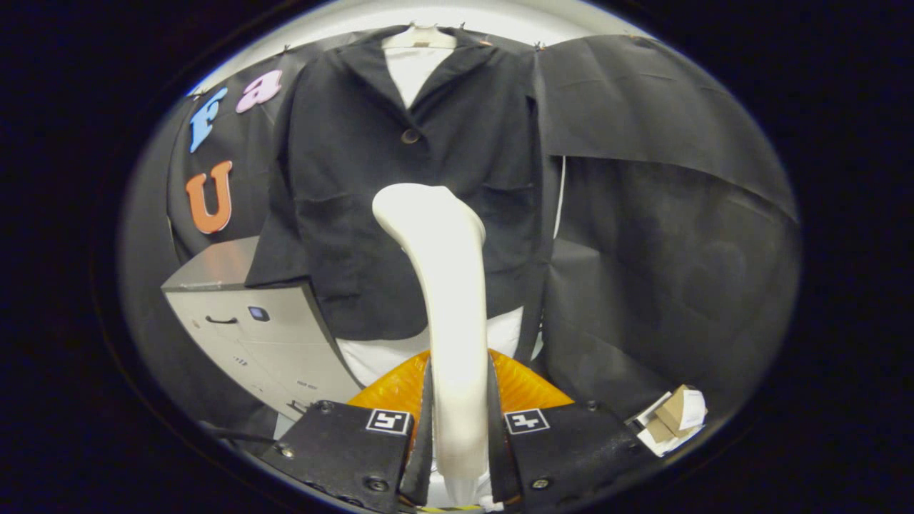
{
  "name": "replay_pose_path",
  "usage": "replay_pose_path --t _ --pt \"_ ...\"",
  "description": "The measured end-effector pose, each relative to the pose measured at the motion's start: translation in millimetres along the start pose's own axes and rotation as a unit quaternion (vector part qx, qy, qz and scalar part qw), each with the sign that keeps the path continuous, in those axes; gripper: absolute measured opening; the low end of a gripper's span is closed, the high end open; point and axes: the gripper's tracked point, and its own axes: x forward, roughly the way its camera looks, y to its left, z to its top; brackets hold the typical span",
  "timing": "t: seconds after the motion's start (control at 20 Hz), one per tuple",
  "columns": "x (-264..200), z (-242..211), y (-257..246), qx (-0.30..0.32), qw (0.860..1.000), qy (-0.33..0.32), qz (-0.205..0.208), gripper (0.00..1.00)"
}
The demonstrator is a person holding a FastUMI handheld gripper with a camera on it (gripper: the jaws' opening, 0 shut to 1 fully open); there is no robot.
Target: Iron the clothes twice with a garment steamer, once on the left side and once on the right side.
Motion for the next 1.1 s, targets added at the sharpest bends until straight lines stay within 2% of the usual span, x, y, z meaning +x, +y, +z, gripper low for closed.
replay_pose_path --t 0.25,0.5,1.1 --pt "-6 50 -45 0.021 0.999 -0.034 -0.018 0.35" --pt "-5 111 -64 0.037 0.997 -0.073 -0.017 0.35" --pt "19 268 -50 0.033 0.988 -0.153 -0.002 0.35"
